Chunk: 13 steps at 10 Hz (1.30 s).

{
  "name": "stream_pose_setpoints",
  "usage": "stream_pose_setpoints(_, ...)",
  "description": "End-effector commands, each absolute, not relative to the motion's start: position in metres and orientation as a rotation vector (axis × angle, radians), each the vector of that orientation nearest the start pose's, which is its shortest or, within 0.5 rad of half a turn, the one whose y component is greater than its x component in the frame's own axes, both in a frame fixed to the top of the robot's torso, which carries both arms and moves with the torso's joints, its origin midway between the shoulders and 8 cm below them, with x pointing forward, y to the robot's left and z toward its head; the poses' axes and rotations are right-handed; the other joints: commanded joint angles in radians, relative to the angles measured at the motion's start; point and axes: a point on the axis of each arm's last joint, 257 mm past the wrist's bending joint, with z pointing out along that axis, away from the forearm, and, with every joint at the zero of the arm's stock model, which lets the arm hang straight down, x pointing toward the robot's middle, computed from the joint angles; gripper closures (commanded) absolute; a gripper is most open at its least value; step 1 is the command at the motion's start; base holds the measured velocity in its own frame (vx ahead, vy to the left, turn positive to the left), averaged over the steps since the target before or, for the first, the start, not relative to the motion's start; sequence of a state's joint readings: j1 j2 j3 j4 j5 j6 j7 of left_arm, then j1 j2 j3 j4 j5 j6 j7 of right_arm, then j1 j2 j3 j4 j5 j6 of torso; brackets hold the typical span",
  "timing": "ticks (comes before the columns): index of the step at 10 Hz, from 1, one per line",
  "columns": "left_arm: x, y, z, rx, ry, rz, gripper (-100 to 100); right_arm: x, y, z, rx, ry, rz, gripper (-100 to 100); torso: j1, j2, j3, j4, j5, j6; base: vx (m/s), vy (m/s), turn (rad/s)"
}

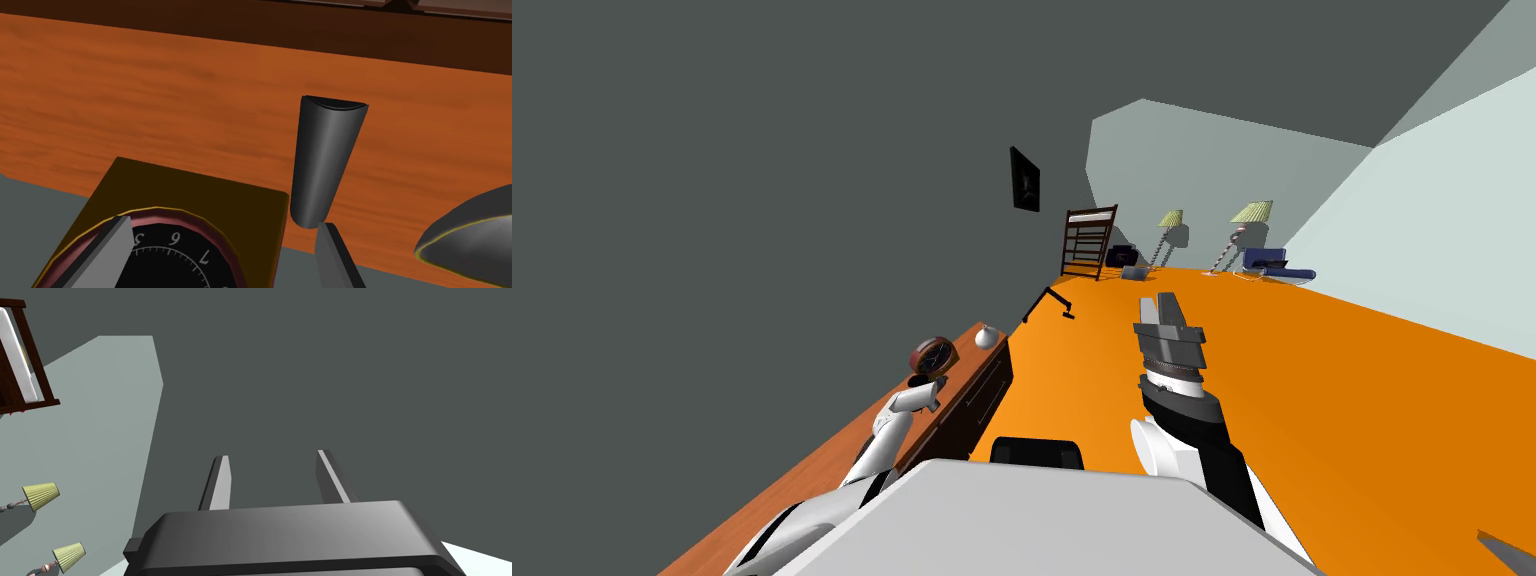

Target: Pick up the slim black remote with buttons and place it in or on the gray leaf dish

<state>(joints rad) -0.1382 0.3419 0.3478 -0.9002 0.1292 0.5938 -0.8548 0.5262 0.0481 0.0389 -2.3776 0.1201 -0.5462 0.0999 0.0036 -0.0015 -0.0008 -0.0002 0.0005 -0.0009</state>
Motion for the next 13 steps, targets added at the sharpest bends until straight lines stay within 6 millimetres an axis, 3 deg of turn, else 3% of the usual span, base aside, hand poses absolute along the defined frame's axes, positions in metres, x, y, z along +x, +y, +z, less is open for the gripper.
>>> stream_pose_setpoints(1, 0.359, 0.518, -0.523, -1.343, 2.233, 0.109, -100, 0.316, -0.255, 0.067, 0.491, 0.578, 1.181, 0, 0.0, 0.0, 0.0, 0.0, 0.0, 0.0, 0.038, 0.051, -0.062)
stream_pose_setpoints(7, 0.295, 0.536, -0.55, -1.49, 2.413, 0.182, -100, 0.316, -0.255, 0.067, 0.491, 0.578, 1.181, 0, 0.0, -0.001, 0.0, 0.0, 0.0, 0.0, 0.045, 0.05, -0.083)
stream_pose_setpoints(10, 0.262, 0.532, -0.561, -1.575, 2.505, 0.183, -100, 0.316, -0.255, 0.067, 0.491, 0.578, 1.181, 0, 0.001, -0.001, -0.001, 0.0, 0.0, 0.0, 0.054, 0.063, -0.082)
stream_pose_setpoints(13, 0.245, 0.528, -0.567, -1.618, 2.548, 0.176, -100, 0.316, -0.255, 0.067, 0.491, 0.578, 1.181, 0, 0.0, -0.001, -0.001, 0.0, 0.0, 0.0, 0.04, 0.05, -0.036)
